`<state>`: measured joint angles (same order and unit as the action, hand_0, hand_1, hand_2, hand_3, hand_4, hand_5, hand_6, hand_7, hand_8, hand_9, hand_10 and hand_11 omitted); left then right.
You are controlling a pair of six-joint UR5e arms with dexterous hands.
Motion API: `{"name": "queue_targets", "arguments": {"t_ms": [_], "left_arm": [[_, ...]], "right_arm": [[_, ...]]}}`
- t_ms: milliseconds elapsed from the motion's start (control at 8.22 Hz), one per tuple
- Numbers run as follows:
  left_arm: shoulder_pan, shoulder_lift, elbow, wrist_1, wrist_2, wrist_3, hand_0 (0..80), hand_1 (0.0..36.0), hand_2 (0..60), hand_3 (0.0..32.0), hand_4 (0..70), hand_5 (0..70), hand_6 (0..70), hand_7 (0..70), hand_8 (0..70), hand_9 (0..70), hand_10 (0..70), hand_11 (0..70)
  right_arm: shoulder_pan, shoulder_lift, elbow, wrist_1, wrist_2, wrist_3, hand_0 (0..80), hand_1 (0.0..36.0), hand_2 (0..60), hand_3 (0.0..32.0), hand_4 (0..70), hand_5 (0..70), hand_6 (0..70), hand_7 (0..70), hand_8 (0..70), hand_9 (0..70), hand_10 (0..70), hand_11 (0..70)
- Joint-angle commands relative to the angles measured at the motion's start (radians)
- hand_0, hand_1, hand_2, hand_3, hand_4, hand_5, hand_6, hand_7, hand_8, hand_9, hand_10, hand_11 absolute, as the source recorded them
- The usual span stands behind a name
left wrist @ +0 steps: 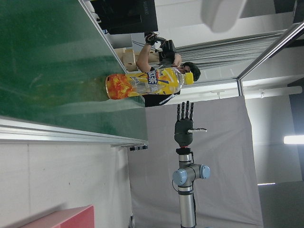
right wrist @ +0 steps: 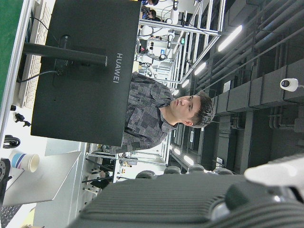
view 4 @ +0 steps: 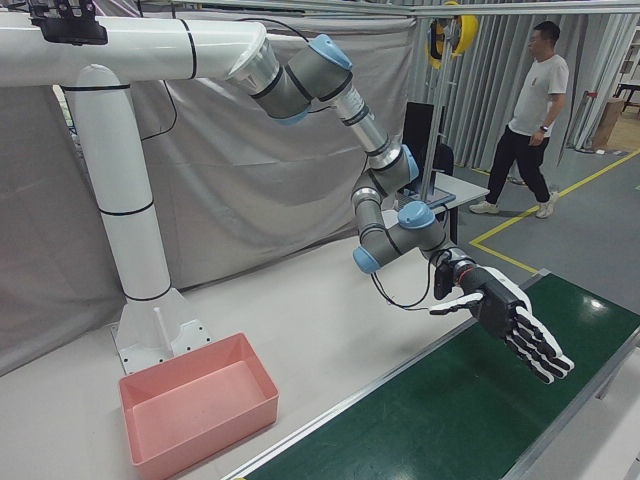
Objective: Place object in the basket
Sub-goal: 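Move the left hand over the conveyor toward the juice bottle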
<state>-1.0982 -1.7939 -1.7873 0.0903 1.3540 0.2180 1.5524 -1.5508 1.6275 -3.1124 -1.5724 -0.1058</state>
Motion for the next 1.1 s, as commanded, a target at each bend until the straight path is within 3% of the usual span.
{"name": "queue_targets", "arguments": {"t_ms": [0,243,487,852,974], "left_arm": [[0.043,-0.028,-0.041,0.081,-0.074,0.069,78.8,14.1,0.0,0.0,0.0,11.9,0.0,0.0,0.0,0.0,1.1,4.4],[0.144,-0.118,-0.04,0.177,-0.178,0.077,77.7,13.9,0.0,0.0,0.0,11.2,0.0,0.0,0.0,0.0,1.0,4.2],[0.248,-0.191,-0.03,0.224,-0.226,0.095,78.1,13.9,0.0,0.0,0.0,11.3,0.0,0.0,0.0,0.0,0.7,3.8],[0.256,-0.257,-0.023,0.258,-0.23,0.12,62.7,10.4,0.0,0.0,0.1,16.5,0.0,0.0,0.0,0.0,0.0,2.1],[0.264,-0.292,0.011,0.258,-0.23,0.12,61.0,9.7,0.0,0.0,0.6,18.4,0.0,0.0,0.0,0.0,0.0,1.4]], "right_arm": [[0.0,0.0,0.0,0.0,0.0,0.0,0.0,0.0,0.0,0.0,0.0,0.0,0.0,0.0,0.0,0.0,0.0,0.0],[0.0,0.0,0.0,0.0,0.0,0.0,0.0,0.0,0.0,0.0,0.0,0.0,0.0,0.0,0.0,0.0,0.0,0.0],[0.0,0.0,0.002,0.0,0.0,0.0,0.0,0.0,0.0,0.0,0.0,0.0,0.0,0.0,0.0,0.0,0.0,0.0],[0.0,0.0,0.0,0.0,0.0,0.0,0.0,0.0,0.0,0.0,0.0,0.0,0.0,0.0,0.0,0.0,0.0,0.0],[0.0,0.0,0.002,0.0,0.0,0.0,0.0,0.0,0.0,0.0,0.0,0.0,0.0,0.0,0.0,0.0,0.0,0.0]]}}
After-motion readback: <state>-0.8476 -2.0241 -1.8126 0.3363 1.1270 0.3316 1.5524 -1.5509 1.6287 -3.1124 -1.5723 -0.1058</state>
